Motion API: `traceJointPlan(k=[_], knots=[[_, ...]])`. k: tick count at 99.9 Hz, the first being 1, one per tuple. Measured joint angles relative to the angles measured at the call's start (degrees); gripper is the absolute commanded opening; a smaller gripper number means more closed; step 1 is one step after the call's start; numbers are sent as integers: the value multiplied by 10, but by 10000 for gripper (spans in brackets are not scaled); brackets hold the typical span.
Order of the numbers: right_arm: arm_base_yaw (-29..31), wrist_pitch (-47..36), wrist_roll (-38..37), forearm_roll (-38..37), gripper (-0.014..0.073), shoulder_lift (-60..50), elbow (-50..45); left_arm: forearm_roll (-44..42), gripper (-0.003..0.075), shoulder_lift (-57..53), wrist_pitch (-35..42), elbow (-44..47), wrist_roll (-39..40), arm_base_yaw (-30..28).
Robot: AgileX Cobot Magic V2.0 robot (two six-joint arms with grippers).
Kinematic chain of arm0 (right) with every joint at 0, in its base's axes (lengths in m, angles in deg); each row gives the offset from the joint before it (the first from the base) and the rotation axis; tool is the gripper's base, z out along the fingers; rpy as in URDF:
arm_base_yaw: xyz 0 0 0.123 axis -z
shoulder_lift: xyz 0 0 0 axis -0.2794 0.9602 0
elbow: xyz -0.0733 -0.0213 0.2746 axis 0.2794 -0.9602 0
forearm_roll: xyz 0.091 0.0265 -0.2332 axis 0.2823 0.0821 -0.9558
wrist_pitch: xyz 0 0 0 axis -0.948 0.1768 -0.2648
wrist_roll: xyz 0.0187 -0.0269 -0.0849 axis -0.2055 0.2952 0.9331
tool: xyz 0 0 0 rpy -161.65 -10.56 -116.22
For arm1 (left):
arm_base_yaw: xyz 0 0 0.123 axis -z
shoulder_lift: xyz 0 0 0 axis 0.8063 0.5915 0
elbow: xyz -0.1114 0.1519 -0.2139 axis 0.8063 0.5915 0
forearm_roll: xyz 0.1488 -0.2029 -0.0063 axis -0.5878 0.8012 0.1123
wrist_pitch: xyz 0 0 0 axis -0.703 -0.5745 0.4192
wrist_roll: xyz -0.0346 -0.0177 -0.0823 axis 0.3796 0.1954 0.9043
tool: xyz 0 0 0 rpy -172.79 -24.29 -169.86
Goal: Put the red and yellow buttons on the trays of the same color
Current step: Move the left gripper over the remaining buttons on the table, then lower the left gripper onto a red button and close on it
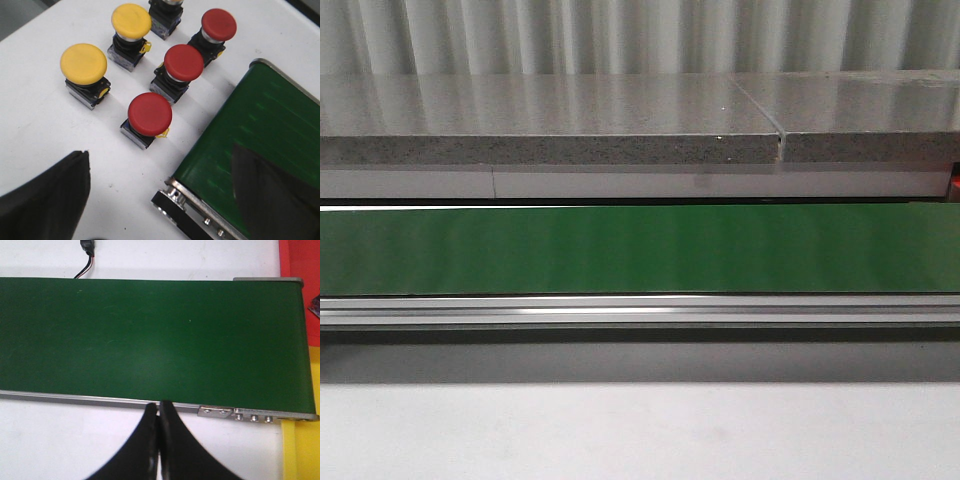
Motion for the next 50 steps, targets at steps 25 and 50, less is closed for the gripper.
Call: traceJointPlan(k=[25,50], knots=[[0,0,0,0,-67,0,0,1,545,105,5,-57,0,0],[0,-1,0,0,-67,0,0,1,545,169,7,-78,0,-1]])
